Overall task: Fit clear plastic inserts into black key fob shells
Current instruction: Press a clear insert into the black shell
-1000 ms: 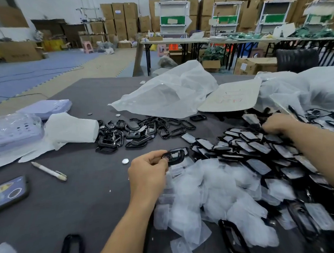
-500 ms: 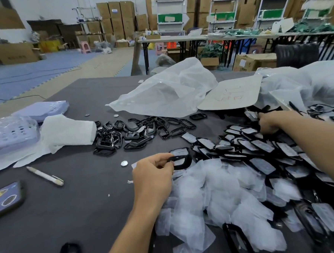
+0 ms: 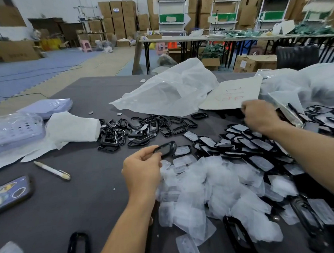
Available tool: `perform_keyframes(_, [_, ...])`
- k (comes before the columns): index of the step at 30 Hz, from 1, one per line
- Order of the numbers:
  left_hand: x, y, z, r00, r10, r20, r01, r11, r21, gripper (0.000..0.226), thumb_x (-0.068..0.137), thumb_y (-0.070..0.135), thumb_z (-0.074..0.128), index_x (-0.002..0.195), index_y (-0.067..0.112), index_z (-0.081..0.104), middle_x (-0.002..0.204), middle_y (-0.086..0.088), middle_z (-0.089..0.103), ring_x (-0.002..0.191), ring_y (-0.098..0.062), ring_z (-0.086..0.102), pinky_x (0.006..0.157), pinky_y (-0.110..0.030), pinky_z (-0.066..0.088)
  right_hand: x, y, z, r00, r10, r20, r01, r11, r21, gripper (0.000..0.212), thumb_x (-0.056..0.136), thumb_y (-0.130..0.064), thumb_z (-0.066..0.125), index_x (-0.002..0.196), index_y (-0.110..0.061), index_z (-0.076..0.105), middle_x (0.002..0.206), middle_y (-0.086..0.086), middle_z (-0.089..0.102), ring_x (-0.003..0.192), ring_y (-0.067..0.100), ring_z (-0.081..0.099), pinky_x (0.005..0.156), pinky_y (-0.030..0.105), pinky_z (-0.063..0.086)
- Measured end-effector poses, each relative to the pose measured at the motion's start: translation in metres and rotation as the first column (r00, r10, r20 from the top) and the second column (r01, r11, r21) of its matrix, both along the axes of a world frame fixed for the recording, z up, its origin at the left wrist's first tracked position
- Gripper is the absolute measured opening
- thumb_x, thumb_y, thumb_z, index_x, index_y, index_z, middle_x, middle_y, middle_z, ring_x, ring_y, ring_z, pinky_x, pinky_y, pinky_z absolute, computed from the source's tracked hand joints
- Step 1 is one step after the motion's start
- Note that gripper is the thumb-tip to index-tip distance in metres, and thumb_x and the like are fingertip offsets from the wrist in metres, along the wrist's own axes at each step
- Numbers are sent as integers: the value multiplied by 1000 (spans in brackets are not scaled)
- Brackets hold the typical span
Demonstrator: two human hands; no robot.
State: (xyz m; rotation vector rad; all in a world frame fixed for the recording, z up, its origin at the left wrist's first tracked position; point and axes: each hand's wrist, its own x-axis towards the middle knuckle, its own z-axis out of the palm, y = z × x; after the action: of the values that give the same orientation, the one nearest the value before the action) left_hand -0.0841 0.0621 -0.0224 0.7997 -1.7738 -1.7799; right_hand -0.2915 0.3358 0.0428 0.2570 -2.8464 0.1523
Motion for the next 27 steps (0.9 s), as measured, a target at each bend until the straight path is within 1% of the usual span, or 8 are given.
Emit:
perform_keyframes(2, [1, -5, 1, 995, 99, 28, -100, 994, 51, 24, 84, 11, 77, 78, 34, 79, 67, 14, 76, 62, -8, 72, 63, -29, 60, 23, -48, 4, 994, 98, 43, -89, 981, -172, 22, 87, 6, 52, 78, -14, 54, 84, 8, 62, 80, 29, 58, 66, 30, 40])
perform_keyframes(5, [5, -15, 1, 977, 208, 39, -211, 969, 130, 24, 83, 13, 75, 76, 36, 78, 63, 17, 73, 58, -10, 69, 55, -23, 50, 63, -117, 3, 958, 257, 123, -173, 868, -465, 34, 76, 12, 49, 66, -20, 56, 70, -3, 62, 67, 13, 55, 57, 23, 41])
perform_keyframes(9, [10, -22, 0, 964, 263, 43, -267, 956, 124, 30, 82, 15, 74, 67, 40, 77, 65, 16, 74, 70, -14, 72, 65, -27, 52, 106, -175, -16, 870, 460, 176, -304, 784, -542, 35, 76, 7, 54, 60, -24, 56, 62, -14, 58, 61, -1, 50, 55, 16, 38])
perform_keyframes(14, [18, -25, 0, 970, 240, 41, -240, 971, -20, 28, 83, 16, 67, 72, 40, 77, 71, 11, 76, 65, -17, 63, 66, -28, 50, 121, -183, -41, 818, 531, 223, -294, 718, -631, 36, 87, 1, 56, 84, -28, 77, 90, -11, 74, 89, 11, 68, 75, 17, 50])
perform_keyframes(18, [26, -17, 4, 981, 187, 51, -181, 978, -107, 31, 88, 14, 63, 78, 40, 76, 70, 15, 72, 62, -3, 63, 51, -9, 39, 134, -172, -43, 851, 515, 104, -192, 490, -850, 27, 96, -9, 60, 101, -24, 82, 71, -19, 73, 65, 2, 63, 63, 21, 52])
perform_keyframes(21, [35, -10, 5, 990, 141, 18, -136, 975, -174, 31, 89, 10, 61, 85, 35, 79, 68, 17, 70, 68, 14, 60, 53, 0, 38, 144, -168, -45, 891, 448, 70, -113, 369, -923, 27, 98, -21, 59, 94, -37, 80, 100, 15, 76, 91, 33, 66, 86, 47, 54])
perform_keyframes(23, [40, -8, 4, 993, 119, 16, -112, 965, -238, 33, 90, 11, 60, 82, 37, 79, 68, 19, 69, 71, 15, 60, 57, 0, 39, 149, -167, -49, 896, 439, 71, -138, 425, -894, 25, 98, -22, 60, 94, -35, 81, 100, 13, 76, 93, 24, 68, 90, 39, 53])
perform_keyframes(27, [47, -11, -2, 991, 125, 39, -109, 951, -289, 30, 90, 14, 60, 83, 35, 81, 63, 15, 70, 67, 0, 64, 59, -15, 43, 149, -169, -48, 925, 372, 74, -102, 432, -896, 20, 93, -16, 67, 91, -26, 84, 82, -8, 79, 74, -4, 64, 70, 12, 48])
